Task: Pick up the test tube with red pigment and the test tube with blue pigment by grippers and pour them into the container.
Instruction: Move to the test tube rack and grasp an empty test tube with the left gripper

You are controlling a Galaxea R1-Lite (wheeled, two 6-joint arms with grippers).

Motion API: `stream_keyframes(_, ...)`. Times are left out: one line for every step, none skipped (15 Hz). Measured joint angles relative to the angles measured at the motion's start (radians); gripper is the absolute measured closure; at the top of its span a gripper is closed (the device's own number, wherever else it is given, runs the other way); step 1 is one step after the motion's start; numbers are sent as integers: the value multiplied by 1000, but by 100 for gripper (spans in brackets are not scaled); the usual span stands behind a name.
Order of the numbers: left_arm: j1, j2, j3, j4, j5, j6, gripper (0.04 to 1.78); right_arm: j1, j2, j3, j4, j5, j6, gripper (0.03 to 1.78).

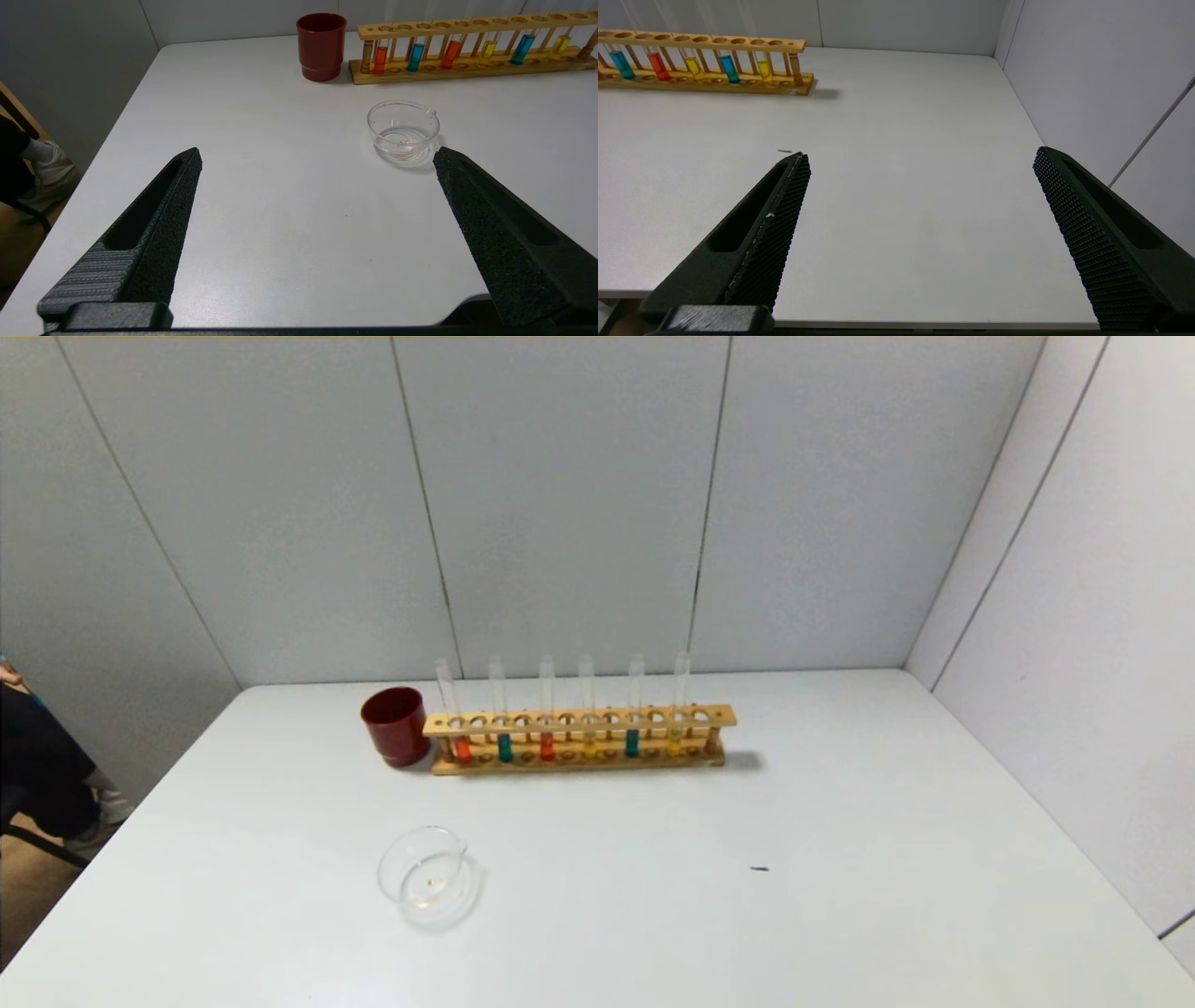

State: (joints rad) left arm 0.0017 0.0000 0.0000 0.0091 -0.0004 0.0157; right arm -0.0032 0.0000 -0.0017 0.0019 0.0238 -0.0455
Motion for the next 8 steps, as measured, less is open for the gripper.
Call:
stream_keyframes(0, 0, 0, 0, 0, -1, 7, 0, 0, 0, 0, 0, 0, 6)
stream_keyframes(0, 0, 0, 0, 0, -1, 7, 0, 0, 0, 0, 0, 0, 6)
stream_keyframes(0, 0, 0, -1, 0, -1, 7, 0, 0, 0, 0, 0, 0, 6)
stream_keyframes(0, 0, 0, -3, 0, 2, 7, 0, 0, 0, 0, 0, 0, 6)
stream_keyframes(0, 0, 0, -4, 0, 4, 7, 0, 0, 0, 0, 0, 0, 6)
stream_keyframes(0, 0, 0, -4, 0, 8, 7, 0, 0, 0, 0, 0, 0, 6)
stream_keyframes(0, 0, 0, -7, 0, 15, 7, 0, 0, 0, 0, 0, 0, 6)
stream_keyframes(0, 0, -4, -5, -4, 21, 7, 0, 0, 0, 0, 0, 0, 6)
